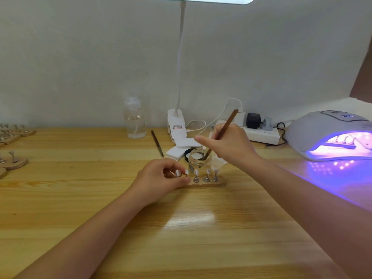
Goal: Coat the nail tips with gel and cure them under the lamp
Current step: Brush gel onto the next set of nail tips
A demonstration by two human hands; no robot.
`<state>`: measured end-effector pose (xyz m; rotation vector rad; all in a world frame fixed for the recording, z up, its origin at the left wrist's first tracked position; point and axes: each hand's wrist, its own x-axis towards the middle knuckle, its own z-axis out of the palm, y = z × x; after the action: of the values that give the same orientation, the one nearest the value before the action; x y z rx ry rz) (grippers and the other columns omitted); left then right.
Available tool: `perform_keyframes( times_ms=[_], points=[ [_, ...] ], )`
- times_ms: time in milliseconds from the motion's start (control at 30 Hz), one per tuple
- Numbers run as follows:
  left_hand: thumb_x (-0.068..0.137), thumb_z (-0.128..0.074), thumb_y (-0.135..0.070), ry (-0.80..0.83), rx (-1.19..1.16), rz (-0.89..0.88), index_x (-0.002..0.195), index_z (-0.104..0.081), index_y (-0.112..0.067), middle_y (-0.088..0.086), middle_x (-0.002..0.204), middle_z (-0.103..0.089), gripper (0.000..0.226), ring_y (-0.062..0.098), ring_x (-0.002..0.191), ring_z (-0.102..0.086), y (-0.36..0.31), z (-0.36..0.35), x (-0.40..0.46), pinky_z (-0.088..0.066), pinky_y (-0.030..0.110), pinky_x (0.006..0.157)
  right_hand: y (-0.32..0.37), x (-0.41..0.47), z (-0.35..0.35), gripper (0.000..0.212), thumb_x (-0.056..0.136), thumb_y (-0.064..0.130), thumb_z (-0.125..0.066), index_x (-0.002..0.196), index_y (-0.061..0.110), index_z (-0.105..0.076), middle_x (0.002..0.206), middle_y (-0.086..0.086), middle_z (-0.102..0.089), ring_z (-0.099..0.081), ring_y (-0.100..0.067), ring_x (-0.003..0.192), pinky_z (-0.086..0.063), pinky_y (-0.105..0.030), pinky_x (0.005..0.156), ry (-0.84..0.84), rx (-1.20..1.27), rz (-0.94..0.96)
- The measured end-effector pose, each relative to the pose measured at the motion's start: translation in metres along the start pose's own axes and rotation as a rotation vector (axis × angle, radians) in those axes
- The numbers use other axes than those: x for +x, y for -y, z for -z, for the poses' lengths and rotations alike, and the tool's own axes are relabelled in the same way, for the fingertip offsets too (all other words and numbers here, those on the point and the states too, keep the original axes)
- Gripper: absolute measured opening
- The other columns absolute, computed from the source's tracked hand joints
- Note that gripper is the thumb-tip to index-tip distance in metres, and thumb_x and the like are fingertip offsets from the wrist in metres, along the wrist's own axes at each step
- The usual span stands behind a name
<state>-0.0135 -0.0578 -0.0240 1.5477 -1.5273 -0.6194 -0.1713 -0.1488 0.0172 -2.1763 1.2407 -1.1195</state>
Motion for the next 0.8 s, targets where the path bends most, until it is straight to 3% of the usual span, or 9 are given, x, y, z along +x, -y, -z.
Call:
perform_keyframes(
  times_ms=[200, 467, 567, 800],
  points=[
    [0.067, -0.078, -0.022, -0.033, 0.003, -0.019, 0.066, -0.064, -0.028, -0.008, 0.070, -0.061, 0.016, 0.011, 0.070, -0.055, -0.002, -0.003, -0.002, -0.049, 0.037, 0.080, 0.005, 0.000, -0.003, 0.041, 0.076, 0.048, -0.068, 0.052, 0.021, -0.050, 0.048, 0.010, -0.051, -0.054, -0.009, 0.055, -0.047, -0.031, 0.062, 0.024, -0.085, 0.004],
    [0.068, -0.077, -0.017, -0.053, 0.003, -0.036, 0.063, -0.062, -0.027, -0.006, 0.070, -0.060, 0.019, 0.011, 0.071, -0.055, -0.003, -0.006, -0.003, -0.048, 0.036, 0.080, 0.000, 0.007, 0.018, 0.044, 0.077, 0.050, -0.065, 0.052, 0.015, -0.053, 0.043, 0.006, -0.052, -0.054, -0.005, 0.048, -0.045, -0.024, 0.057, -0.099, 0.030, -0.090],
    [0.068, -0.077, -0.017, -0.055, 0.005, -0.041, 0.063, -0.062, -0.027, -0.007, 0.070, -0.060, 0.019, 0.010, 0.071, -0.055, -0.003, -0.006, -0.003, -0.049, 0.037, 0.083, -0.005, 0.007, 0.021, 0.046, 0.079, 0.048, -0.065, 0.050, 0.015, -0.052, 0.038, 0.008, -0.050, -0.052, 0.000, 0.043, -0.037, -0.022, 0.052, -0.116, 0.063, -0.146],
    [0.070, -0.076, -0.014, -0.070, 0.026, -0.089, 0.062, -0.060, -0.028, -0.012, 0.067, -0.059, 0.023, 0.004, 0.069, -0.054, -0.004, -0.007, -0.006, -0.048, 0.031, 0.079, -0.012, 0.008, 0.029, 0.048, 0.082, 0.043, -0.064, 0.046, 0.016, -0.048, 0.033, 0.008, -0.048, -0.048, -0.002, 0.044, -0.040, -0.026, 0.061, -0.144, 0.145, -0.170]
  ],
)
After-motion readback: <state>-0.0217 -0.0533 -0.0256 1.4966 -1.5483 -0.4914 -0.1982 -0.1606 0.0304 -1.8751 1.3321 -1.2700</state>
